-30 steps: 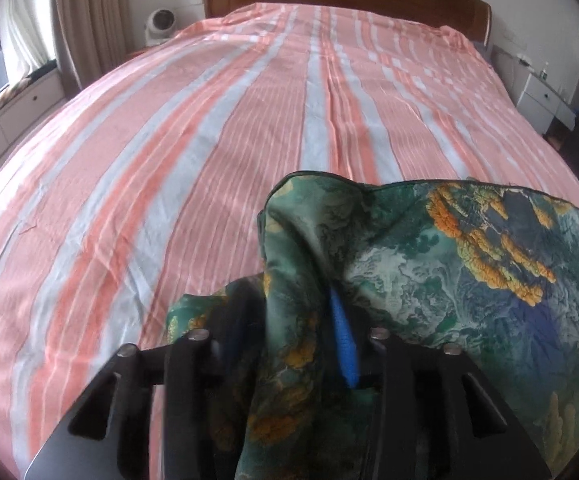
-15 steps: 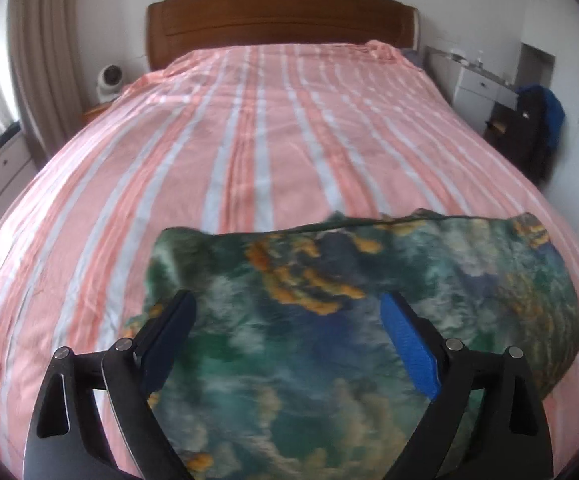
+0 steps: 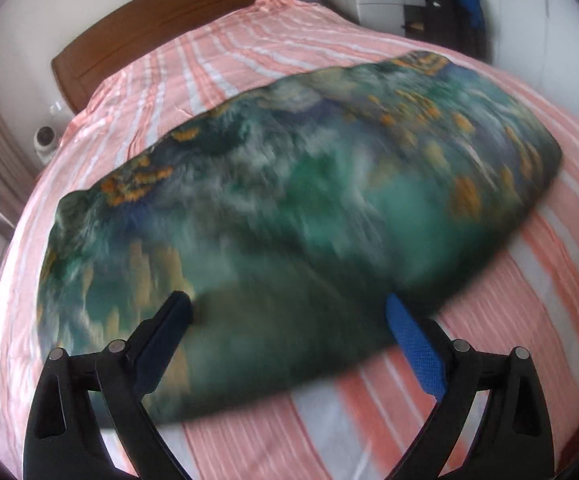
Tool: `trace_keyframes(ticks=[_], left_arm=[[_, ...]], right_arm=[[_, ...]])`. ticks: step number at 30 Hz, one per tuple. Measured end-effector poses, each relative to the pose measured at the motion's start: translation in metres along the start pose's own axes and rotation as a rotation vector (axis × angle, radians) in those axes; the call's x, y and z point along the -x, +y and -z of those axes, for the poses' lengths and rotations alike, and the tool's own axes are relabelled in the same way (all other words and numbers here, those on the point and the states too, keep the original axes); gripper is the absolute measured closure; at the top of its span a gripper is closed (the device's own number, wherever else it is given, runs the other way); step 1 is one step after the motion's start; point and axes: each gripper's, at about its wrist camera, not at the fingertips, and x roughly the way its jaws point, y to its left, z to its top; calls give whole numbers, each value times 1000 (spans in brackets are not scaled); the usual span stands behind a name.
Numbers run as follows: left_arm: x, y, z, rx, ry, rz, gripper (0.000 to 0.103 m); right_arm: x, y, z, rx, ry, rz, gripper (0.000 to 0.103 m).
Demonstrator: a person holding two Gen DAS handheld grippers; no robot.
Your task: Fold large clothes
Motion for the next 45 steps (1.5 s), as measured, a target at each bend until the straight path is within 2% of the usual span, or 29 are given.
trace_keyframes(ticks=[4,8,14,19,27,30,34,37,41,43,44,45], left_arm=[[30,-24,32,-65,16,-27,5],[50,-41,45,-46,15,-56,4],[58,-44,46,2,2,-127,4],[61,-38,45,48,14,-117,4],[62,-42,45,37,10,-144,4],[64,-39,45,53,-1,-103,4],[70,-39,40,50,-29,-43,4],[70,-40,33,37,-35,-18,4],[67,-35,14,36,-24,12,4],[68,-29,-5,48,-13,76,4],[69,-27,-17,51,-9,123,4],[71,-25,-33,49,-9,189,4]], right_arm=[[0,10,38,-9,20,10,17],[-1,17,60,-43,15,10,17],[2,24,70,-27,34,26,17],[7,22,79,-38,35,29,17],[5,11,91,-87,56,22,17],[3,-4,84,-152,47,-11,17],[-3,-57,46,-373,-40,-64,17],[-28,-114,16,-594,-98,-117,17],[-77,-150,-10,-750,-112,-208,18],[-91,-152,-15,-774,-94,-194,30],[-90,-150,-18,-772,-92,-166,39],[-84,-141,-21,-743,-117,-137,53]])
